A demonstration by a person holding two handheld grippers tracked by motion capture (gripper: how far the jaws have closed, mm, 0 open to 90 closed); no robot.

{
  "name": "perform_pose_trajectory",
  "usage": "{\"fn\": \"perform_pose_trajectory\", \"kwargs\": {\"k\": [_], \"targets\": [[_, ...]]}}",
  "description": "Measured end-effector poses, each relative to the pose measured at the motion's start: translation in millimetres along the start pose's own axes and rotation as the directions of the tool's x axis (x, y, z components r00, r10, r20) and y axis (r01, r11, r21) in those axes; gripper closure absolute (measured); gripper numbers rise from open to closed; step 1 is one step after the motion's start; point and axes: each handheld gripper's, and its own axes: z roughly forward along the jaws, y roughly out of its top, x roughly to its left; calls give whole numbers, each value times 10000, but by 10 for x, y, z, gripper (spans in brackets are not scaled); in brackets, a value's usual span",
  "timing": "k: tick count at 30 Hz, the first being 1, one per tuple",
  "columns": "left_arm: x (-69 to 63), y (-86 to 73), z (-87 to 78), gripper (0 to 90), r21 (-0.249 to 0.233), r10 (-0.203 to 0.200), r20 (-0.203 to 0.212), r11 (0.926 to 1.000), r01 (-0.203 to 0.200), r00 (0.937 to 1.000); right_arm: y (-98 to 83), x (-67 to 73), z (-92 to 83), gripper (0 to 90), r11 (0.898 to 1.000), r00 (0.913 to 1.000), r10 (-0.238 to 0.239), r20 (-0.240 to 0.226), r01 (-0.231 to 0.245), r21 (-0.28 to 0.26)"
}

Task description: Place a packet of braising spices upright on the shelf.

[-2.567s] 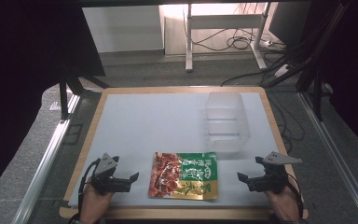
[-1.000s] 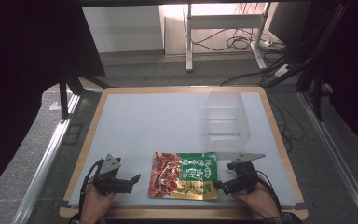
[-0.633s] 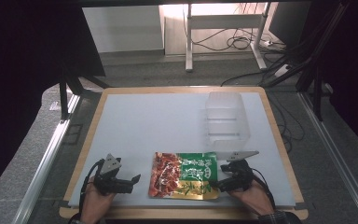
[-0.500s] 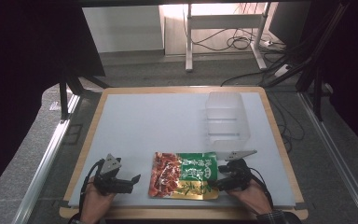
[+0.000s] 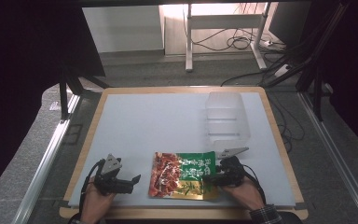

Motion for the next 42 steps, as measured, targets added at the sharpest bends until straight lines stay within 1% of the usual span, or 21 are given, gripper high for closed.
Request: {"fn": "perform_pose_trajectory", "kwargs": {"k": [1, 5, 6, 8, 11, 12, 13, 15, 16, 17, 18, 20, 22, 25, 31, 32, 34, 36, 37, 39, 42], "targets": [[-1, 1, -2, 21, -16, 4, -2, 10000, -4, 10000, 20, -9, 11, 513, 10000, 10000, -49, -75, 50, 58], [3, 0, -2, 21, -16, -19, -21, 10000, 19, 10000, 60, -14, 39, 603, 9997, 9999, -113, 6, 113, 233], [2, 0, -2, 21, -21, -22, -21, 10000, 22, 10000, 69, -18, 44, 616, 9995, 10000, -66, 51, 65, 319], [2, 1, -1, 22, -17, -19, -22, 10000, 19, 10000, 82, -27, 63, 645, 9992, 10000, 35, -81, -32, 387], [3, -1, 4, 21, 18, -15, -32, 10000, 15, 10000, 106, -26, 83, 693, 9985, 9999, 79, -91, -74, 545], [3, -1, 4, 22, 18, -15, -32, 10000, 15, 10000, 106, -26, 83, 693, 9985, 9999, 79, -91, -74, 545], [2, 0, 3, 21, 18, -8, -43, 10000, 8, 10000, 124, -21, 75, 758, 9989, 10000, 49, -43, -47, 462], [3, 0, 1, 22, 5, -12, -59, 10000, 12, 10000, 145, -10, 59, 811, 9992, 10000, 79, 19, -80, 400], [3, 0, 1, 21, 5, -12, -59, 10000, 12, 10000, 145, -10, 59, 811, 9992, 10000, 79, 19, -80, 400], [4, -1, 1, 21, 4, -14, -62, 10000, 14, 10000, 153, -3, 54, 835, 9992, 9999, 122, 35, -123, 382], [5, -1, 0, 21, 17, 1, -77, 10000, -1, 10000, 165, 7, 46, 886, 9991, 9998, 202, -7, -201, 371], [10, -2, -4, 21, -4, -25, -111, 10000, 25, 9999, 168, 11, 43, 889, 9992, 9998, 191, 9, -192, 338], [19, -3, -13, 21, -39, -67, -132, 10000, 67, 9999, 194, 29, 26, 892, 9996, 9999, 55, 91, -58, 291], [31, -5, -16, 21, -64, -111, -170, 9999, 110, 9998, 228, 38, 4, 894, 9997, 9999, 117, 109, -120, 202], [31, -3, -23, 21, -75, -99, -217, 9999, 97, 9997, 304, 40, -57, 894, 9998, 9998, 152, -132, -153, -120], [36, -5, -27, 21, -101, -138, -233, 9999, 135, 9996, 352, 52, -81, 893, 9997, 9998, 50, -168, -54, -255], [43, -7, -31, 21, -103, -142, -251, 9998, 140, 9996, 402, 72, -93, 893, 9994, 9997, -226, -104, 223, -267], [50, -8, -35, 21, -119, -149, -264, 9998, 146, 9995, 451, 91, -102, 893, 9990, 9994, -346, -59, 344, -282], [50, -8, -35, 21, -119, -149, -264, 9998, 146, 9995, 451, 91, -102, 893, 9990, 9994, -346, -59, 344, -282], [58, -9, -39, 21, -195, -191, -250, 9996, 186, 9995, 536, 107, -128, 894, 9983, 9988, -454, -173, 447, -369], [61, -10, -41, 19, -223, -160, -198, 9996, 156, 9997, 585, 123, -151, 894, 9979, 9985, -454, -290, 440, -477]]}}
